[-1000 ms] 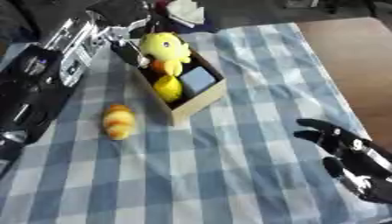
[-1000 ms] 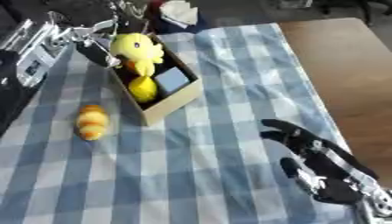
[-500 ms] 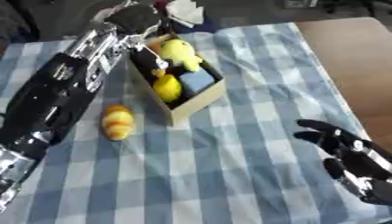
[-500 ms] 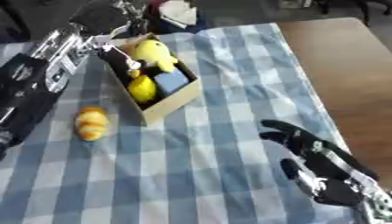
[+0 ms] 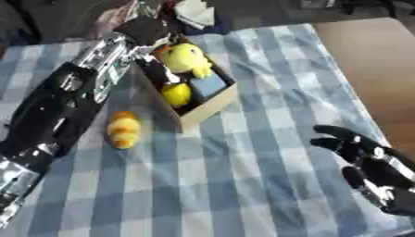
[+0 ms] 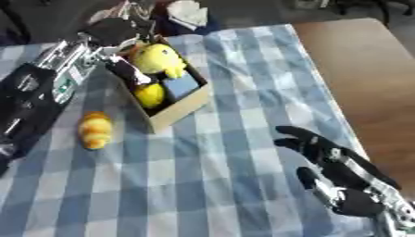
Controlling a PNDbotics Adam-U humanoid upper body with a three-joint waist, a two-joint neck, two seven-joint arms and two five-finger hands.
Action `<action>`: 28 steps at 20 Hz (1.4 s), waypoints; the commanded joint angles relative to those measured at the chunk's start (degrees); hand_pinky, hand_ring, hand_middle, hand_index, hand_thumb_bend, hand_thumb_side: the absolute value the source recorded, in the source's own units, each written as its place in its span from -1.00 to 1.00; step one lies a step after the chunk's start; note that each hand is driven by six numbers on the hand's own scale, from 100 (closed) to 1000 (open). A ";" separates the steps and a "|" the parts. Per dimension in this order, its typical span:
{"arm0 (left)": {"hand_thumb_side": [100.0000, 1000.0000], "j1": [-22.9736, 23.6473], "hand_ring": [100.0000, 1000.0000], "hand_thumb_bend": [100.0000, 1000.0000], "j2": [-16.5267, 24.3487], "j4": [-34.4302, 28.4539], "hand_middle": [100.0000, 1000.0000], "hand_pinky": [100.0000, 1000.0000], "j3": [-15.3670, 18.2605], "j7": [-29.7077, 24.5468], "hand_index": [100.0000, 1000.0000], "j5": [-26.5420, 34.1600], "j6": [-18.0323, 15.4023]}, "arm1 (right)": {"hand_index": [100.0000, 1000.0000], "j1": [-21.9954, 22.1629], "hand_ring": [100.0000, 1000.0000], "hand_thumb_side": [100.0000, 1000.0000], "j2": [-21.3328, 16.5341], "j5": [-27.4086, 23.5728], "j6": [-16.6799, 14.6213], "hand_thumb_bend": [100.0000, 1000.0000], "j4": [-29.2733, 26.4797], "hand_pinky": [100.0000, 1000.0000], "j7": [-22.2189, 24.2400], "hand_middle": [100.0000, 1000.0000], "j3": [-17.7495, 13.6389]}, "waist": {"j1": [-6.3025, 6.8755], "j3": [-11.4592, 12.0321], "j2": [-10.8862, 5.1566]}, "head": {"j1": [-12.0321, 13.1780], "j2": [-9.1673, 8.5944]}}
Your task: Pick up objects on the table and place them in the box.
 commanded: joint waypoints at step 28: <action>-0.42 15.11 0.24 -0.05 18.22 -21.69 0.25 0.34 -3.33 -16.61 0.51 12.41 -4.16 | 1.00 -0.18 0.84 -0.13 -0.74 0.23 -0.32 -1.00 -0.46 1.00 -0.86 0.95 -1.05 | -0.80 2.37 -1.55 | -2.11 0.08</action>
